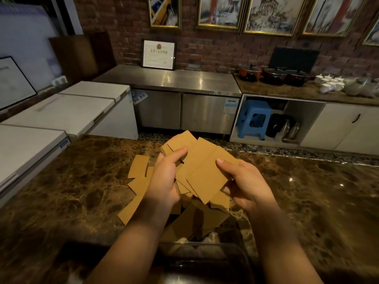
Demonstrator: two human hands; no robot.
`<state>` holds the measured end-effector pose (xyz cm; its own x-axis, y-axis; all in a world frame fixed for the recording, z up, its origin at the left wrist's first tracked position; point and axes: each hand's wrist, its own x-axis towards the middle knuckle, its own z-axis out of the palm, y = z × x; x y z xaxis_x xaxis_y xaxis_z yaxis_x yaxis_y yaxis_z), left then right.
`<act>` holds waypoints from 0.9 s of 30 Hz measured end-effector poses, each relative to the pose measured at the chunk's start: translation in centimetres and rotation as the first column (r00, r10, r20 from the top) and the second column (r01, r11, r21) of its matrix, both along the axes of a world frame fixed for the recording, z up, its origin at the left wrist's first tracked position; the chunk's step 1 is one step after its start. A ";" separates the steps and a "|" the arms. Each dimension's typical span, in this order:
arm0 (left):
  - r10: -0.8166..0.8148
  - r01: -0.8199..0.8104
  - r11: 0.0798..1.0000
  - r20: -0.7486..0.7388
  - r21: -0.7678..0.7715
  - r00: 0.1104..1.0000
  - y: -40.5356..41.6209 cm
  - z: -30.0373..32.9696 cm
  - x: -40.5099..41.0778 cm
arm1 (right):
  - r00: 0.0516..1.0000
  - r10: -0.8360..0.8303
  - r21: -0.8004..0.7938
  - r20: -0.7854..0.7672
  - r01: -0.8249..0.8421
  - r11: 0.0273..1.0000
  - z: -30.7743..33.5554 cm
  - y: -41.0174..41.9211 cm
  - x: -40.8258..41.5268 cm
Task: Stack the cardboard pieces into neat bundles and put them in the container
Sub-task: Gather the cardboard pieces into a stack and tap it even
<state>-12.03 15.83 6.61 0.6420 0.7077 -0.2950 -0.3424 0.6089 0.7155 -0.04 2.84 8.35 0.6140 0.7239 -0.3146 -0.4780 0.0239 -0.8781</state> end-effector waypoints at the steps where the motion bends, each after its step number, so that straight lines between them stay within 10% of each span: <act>1: 0.014 -0.014 1.000 0.000 0.002 1.000 0.2 0.0 -0.2 | 1.000 -0.003 -0.006 -0.020 0.003 1.000 0.0 -0.2 0.2; 27: -0.043 0.060 0.989 -0.128 0.134 0.991 0.9 0.2 -1.6 | 0.993 0.111 -0.008 0.036 -0.110 0.994 0.1 0.0 0.4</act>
